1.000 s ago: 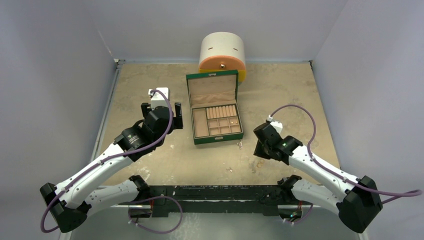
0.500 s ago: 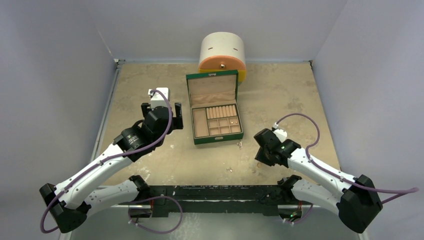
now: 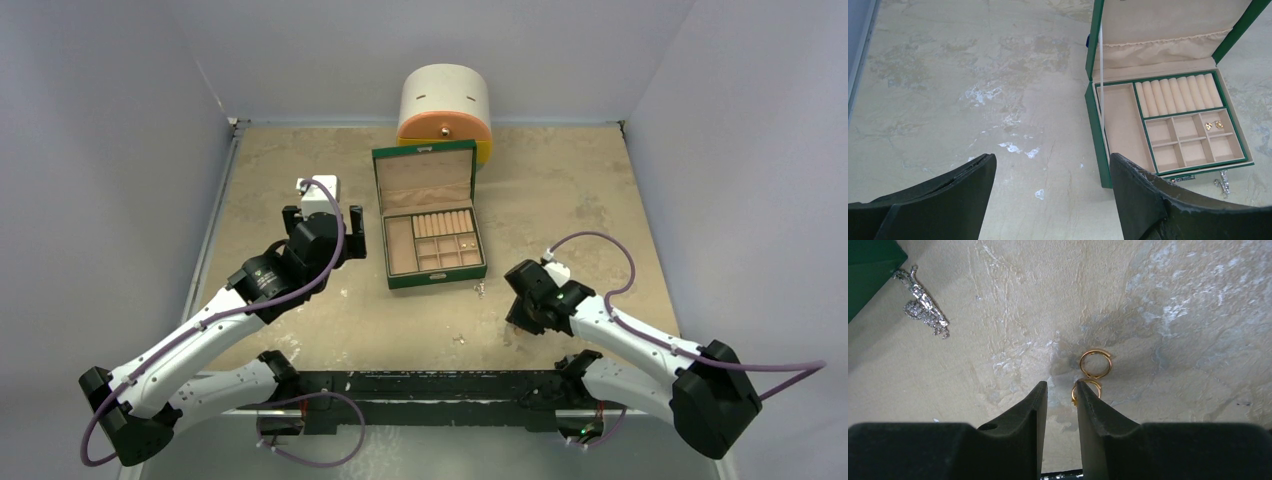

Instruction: Organize the mixed jewelry

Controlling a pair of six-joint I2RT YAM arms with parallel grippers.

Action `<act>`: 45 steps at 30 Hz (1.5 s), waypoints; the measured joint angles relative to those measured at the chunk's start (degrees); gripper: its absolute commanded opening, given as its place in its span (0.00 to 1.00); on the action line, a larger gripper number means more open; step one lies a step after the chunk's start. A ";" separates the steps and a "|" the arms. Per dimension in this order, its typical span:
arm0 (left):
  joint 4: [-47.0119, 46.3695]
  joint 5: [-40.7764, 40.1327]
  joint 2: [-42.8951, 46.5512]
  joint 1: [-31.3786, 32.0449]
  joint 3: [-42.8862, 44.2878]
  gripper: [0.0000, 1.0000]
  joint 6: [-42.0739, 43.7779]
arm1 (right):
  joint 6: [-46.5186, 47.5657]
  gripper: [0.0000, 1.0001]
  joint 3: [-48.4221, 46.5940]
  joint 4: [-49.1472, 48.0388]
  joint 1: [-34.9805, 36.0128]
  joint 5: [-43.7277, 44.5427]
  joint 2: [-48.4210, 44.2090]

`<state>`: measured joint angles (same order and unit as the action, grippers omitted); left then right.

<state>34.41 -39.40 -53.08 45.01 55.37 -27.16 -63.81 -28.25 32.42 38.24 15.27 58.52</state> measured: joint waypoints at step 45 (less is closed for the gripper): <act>0.00 -0.02 0.59 0.00 0.00 0.83 0.39 | 11.21 0.28 -10.36 -13.79 17.29 -4.17 21.51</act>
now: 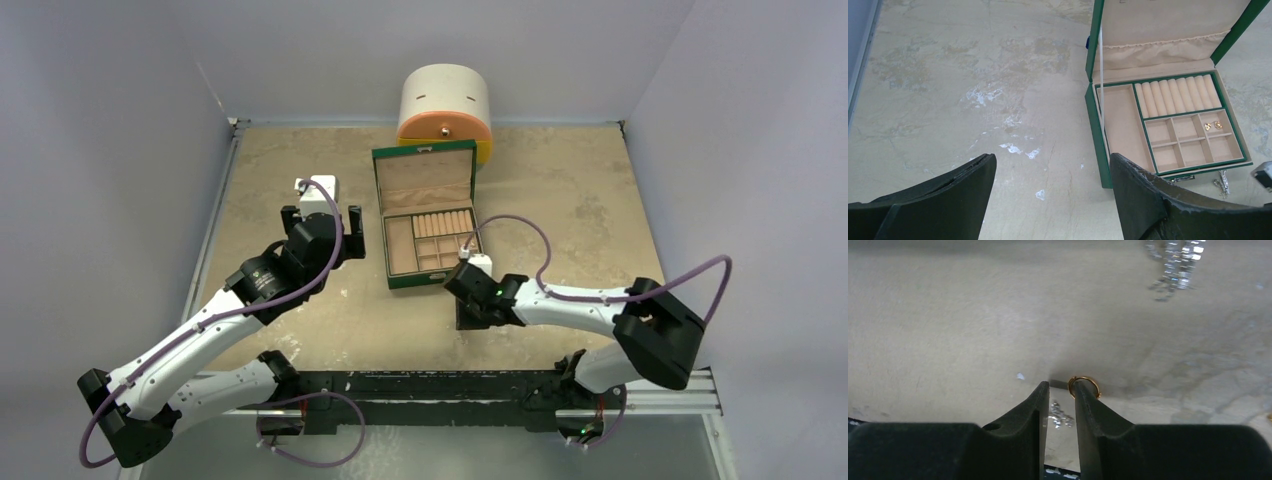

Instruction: Organize the mixed jewelry

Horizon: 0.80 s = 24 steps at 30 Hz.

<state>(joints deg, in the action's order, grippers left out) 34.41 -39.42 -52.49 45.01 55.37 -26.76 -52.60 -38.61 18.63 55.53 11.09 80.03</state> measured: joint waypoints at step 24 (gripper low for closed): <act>0.02 0.00 0.00 0.00 0.00 0.84 -0.02 | 0.20 0.29 -7.02 8.50 8.59 7.80 -1.81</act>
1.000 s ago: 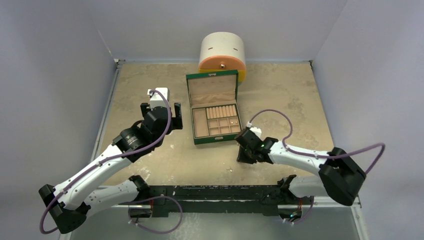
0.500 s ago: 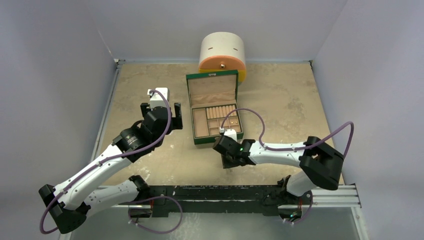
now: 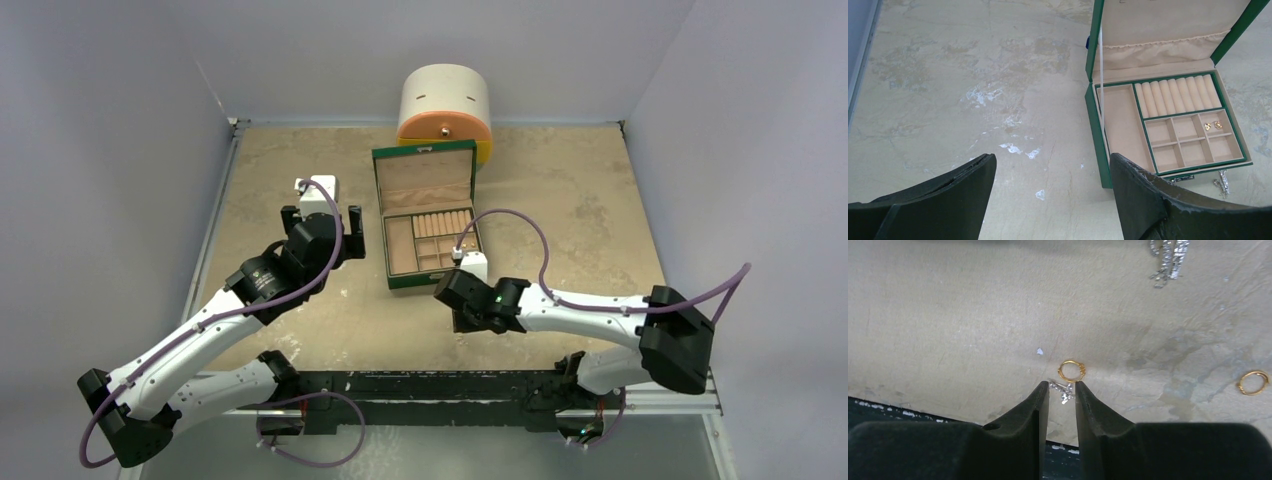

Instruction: Organize the mixed jewelry

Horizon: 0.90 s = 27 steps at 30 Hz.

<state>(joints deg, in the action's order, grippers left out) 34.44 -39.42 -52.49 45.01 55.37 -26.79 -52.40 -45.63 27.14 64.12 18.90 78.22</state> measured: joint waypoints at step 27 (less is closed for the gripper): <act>0.00 0.00 0.00 0.00 0.00 0.84 0.00 | -0.92 0.23 0.00 0.13 0.00 1.99 6.69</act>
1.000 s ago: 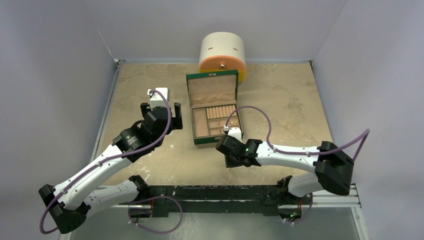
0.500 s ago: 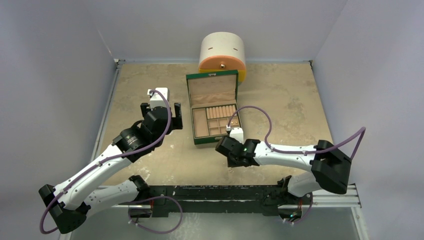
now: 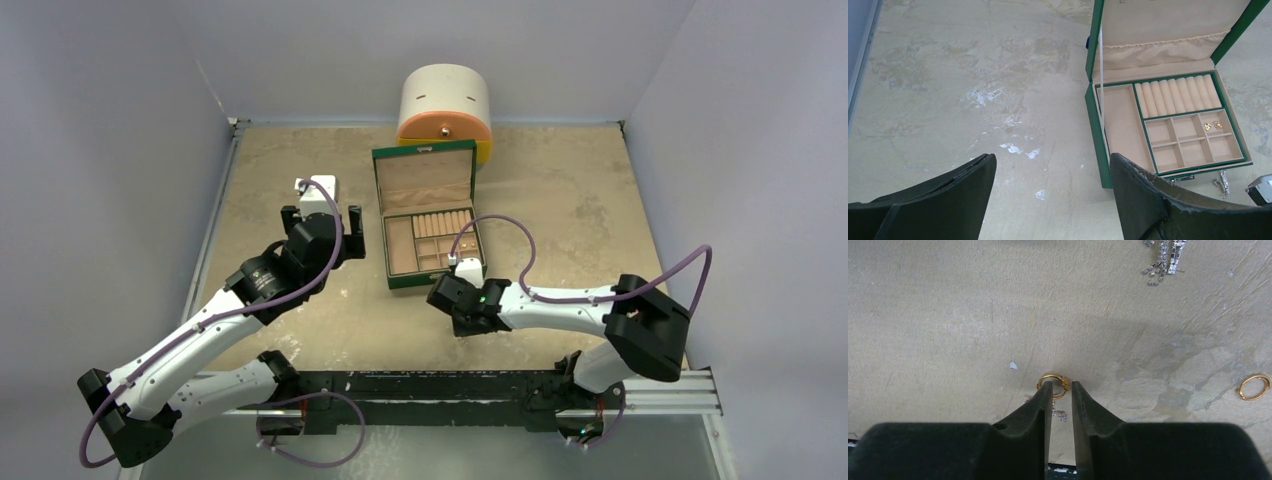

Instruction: Organize the mixed jewelry

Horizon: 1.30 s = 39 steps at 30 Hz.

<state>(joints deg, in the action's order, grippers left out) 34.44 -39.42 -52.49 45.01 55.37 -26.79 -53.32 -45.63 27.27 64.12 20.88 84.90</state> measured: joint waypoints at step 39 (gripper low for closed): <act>-1.97 10.67 7.69 0.00 -1.84 0.83 -7.91 | 1.40 0.00 -0.13 0.13 0.02 3.04 -9.16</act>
<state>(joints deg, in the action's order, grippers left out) 32.47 -28.75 -44.80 45.01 53.54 -34.70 -51.92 -45.76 27.40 64.14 23.92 75.75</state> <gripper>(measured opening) 0.834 0.009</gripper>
